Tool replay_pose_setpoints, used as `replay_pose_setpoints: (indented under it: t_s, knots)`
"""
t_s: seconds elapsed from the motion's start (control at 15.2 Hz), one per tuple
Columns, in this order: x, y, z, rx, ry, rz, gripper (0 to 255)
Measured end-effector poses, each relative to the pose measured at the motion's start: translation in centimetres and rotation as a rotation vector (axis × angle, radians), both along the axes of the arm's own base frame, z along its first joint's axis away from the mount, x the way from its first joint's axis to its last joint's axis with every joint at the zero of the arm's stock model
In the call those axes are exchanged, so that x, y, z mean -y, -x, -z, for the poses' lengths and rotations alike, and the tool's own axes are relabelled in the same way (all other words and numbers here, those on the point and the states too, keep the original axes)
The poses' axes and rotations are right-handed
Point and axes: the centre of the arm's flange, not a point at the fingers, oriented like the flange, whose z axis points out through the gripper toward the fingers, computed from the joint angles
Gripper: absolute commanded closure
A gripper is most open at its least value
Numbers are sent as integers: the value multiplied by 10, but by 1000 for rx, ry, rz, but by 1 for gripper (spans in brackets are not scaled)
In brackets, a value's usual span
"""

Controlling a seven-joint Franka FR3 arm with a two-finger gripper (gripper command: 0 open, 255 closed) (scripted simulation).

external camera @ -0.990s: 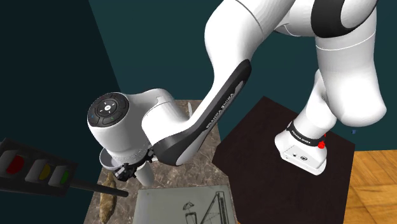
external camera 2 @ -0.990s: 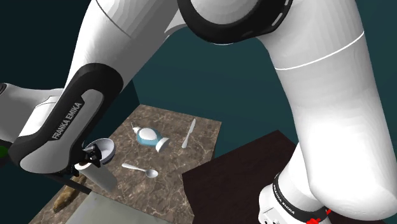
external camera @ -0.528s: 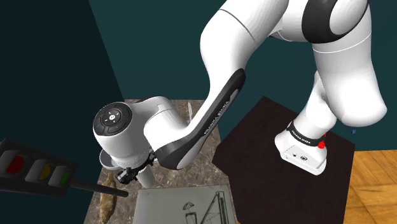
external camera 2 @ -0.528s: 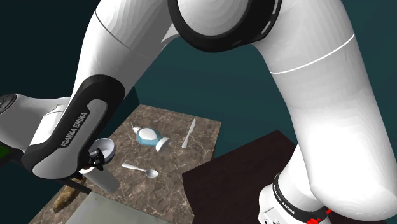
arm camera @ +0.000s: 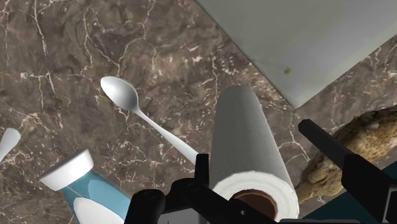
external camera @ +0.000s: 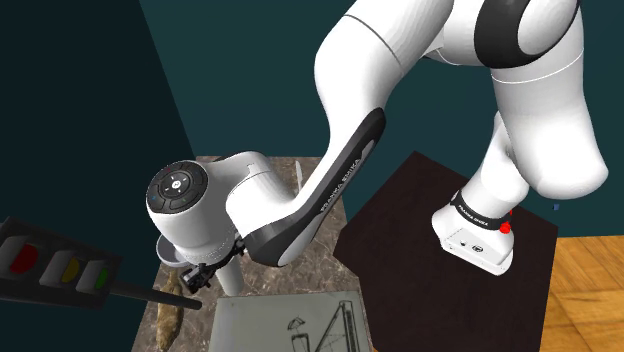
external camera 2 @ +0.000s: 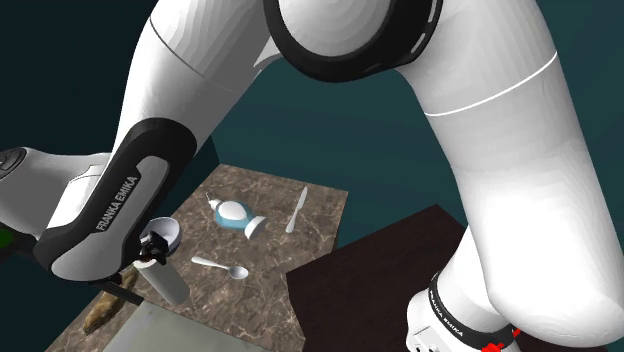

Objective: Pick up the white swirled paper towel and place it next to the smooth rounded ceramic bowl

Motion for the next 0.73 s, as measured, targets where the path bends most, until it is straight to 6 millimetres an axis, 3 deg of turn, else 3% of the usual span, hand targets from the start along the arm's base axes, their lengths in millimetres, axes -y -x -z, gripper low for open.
replay_pose_setpoints:
  t_s: [0.13,0.46,0.73]
  knots:
    - [0,0,0,0,0,0,0]
    - [-4,5,-46,1,-1,0,0]
    - [-3,5,-49,0,0,0,0]
